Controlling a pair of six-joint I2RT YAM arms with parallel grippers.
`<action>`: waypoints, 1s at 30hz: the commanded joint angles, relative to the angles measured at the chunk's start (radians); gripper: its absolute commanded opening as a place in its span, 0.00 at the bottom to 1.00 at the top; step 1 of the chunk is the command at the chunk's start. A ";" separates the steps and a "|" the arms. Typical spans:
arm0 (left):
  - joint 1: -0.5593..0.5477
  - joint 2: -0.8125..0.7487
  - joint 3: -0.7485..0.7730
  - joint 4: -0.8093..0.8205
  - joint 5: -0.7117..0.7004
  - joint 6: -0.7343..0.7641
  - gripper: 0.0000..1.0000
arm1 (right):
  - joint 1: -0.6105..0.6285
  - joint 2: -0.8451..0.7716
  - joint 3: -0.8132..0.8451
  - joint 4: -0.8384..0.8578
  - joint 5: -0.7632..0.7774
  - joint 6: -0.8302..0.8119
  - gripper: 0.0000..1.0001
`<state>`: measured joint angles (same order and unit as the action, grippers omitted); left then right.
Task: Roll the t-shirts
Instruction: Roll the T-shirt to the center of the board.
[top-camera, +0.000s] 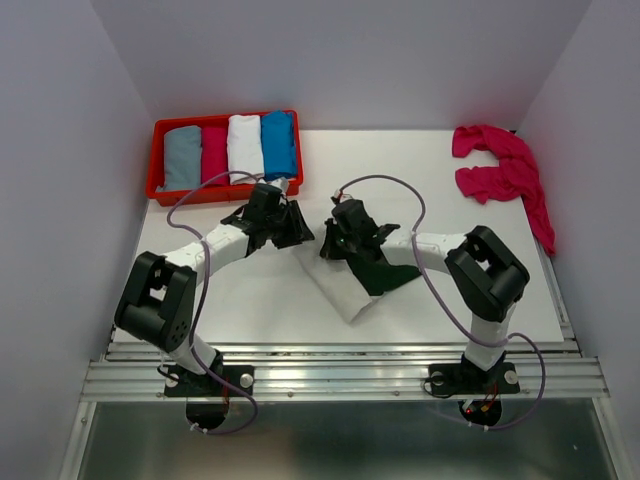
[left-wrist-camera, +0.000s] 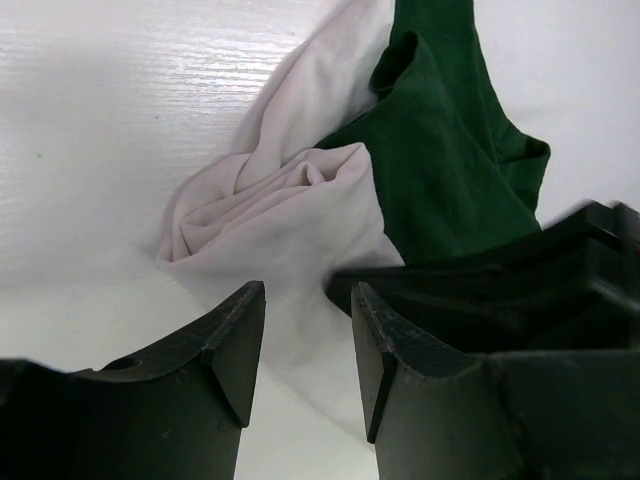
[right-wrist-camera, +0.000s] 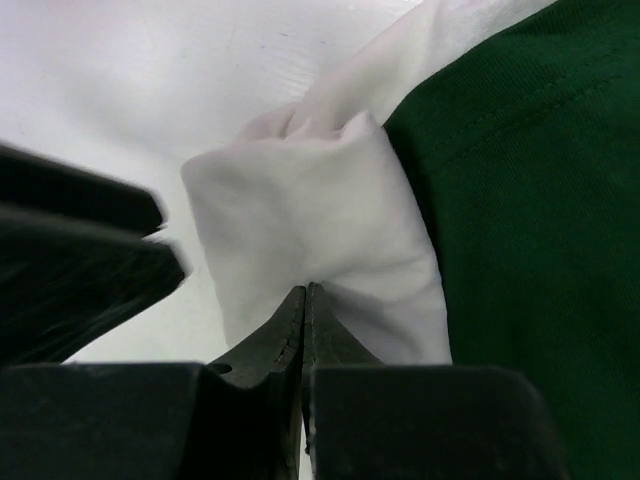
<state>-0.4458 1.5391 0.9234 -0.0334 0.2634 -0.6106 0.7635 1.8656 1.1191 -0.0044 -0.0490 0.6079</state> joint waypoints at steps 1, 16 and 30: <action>-0.004 0.058 -0.005 0.066 0.036 0.002 0.50 | 0.010 -0.156 0.005 -0.051 0.038 -0.023 0.02; 0.002 0.124 -0.035 0.058 -0.043 -0.026 0.47 | 0.109 -0.457 -0.359 -0.197 0.141 0.142 0.05; 0.002 -0.011 0.067 -0.115 -0.139 0.078 0.54 | 0.233 -0.470 -0.246 -0.405 0.440 0.099 0.11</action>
<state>-0.4454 1.6260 0.9199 -0.0578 0.1993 -0.5896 0.9596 1.4651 0.8017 -0.2825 0.2153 0.7368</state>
